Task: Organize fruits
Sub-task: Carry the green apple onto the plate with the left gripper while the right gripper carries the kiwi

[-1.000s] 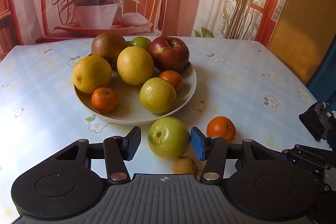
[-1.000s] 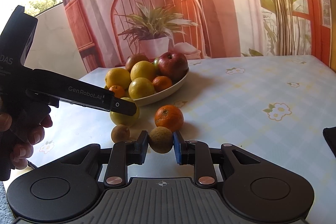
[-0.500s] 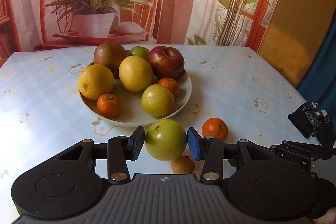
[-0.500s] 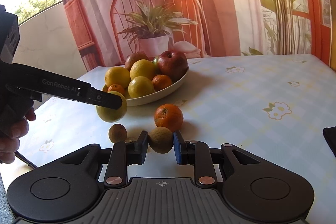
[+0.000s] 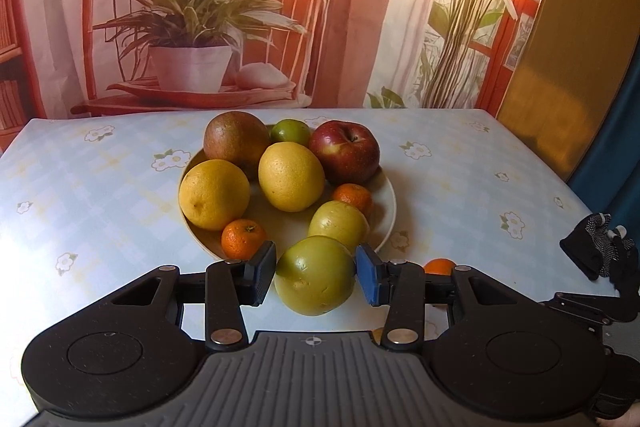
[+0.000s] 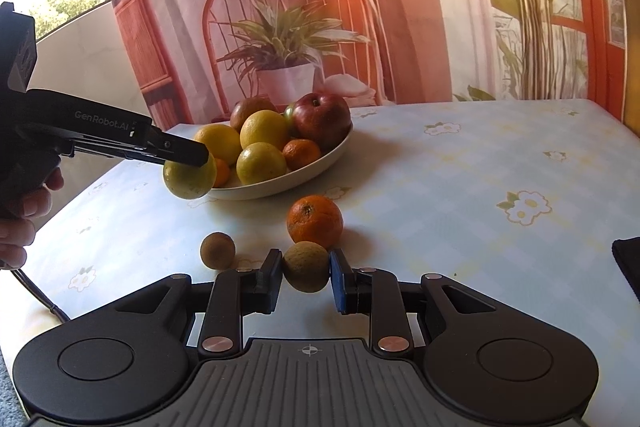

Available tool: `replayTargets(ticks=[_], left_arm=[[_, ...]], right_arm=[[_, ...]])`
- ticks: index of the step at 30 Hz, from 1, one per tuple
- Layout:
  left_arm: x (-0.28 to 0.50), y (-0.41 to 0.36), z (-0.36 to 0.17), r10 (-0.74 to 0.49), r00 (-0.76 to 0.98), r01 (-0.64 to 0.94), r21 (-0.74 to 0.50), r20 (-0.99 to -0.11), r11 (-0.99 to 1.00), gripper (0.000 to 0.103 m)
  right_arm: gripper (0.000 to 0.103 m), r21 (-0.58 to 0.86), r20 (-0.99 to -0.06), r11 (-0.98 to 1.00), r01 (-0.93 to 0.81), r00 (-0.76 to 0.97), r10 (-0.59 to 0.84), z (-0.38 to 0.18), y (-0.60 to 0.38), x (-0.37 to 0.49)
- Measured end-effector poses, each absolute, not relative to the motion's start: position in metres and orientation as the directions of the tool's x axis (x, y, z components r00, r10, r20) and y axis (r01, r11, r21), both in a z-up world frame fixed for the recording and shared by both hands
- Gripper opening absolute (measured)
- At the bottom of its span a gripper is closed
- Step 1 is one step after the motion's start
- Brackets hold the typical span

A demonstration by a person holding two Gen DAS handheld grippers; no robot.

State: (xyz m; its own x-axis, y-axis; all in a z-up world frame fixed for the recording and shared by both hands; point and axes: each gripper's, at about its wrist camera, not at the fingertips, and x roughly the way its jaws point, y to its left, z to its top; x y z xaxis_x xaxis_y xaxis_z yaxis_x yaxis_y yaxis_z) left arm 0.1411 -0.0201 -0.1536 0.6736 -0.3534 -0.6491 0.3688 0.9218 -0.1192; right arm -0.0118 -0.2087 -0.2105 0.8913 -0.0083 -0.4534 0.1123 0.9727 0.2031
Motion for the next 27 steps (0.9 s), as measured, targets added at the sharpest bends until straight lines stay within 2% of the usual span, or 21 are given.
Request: replayTargets(ticks=[14,18,23,25,27], left_arm=[[0.172,-0.022,-0.159,-0.323,0.71,0.353,-0.08,-0.626,0.932,0.043],[0.178,-0.009,-0.156,-0.359,0.692,0.359,-0.133,-0.627,0.924,0.045],[0.174,0.027,-0.138,-0.399,0.731,0.326,-0.23,-0.554,0.917,0.062],[0.174,0.041,-0.131,-0.36,0.756,0.264,-0.249,-0.547,0.932,0.083],[0.176,0.053,-0.126,-0.317,0.775,0.199,-0.265,-0.546,0.944,0.095]], right_arm=[[0.023,0.205,-0.473,0.969,0.14,0.88,-0.026,-0.21,-0.21,-0.008],[0.023,0.188,-0.492,0.969,0.159,0.869,-0.047,-0.206,-0.211,-0.005],[0.023,0.158,-0.483,0.975,0.154,0.874,-0.06,-0.192,-0.207,-0.006],[0.023,0.151,-0.484,0.977,0.149,0.873,-0.058,-0.184,-0.204,-0.003],[0.023,0.136,-0.481,0.982,0.131,0.875,-0.05,-0.174,-0.201,0.005]])
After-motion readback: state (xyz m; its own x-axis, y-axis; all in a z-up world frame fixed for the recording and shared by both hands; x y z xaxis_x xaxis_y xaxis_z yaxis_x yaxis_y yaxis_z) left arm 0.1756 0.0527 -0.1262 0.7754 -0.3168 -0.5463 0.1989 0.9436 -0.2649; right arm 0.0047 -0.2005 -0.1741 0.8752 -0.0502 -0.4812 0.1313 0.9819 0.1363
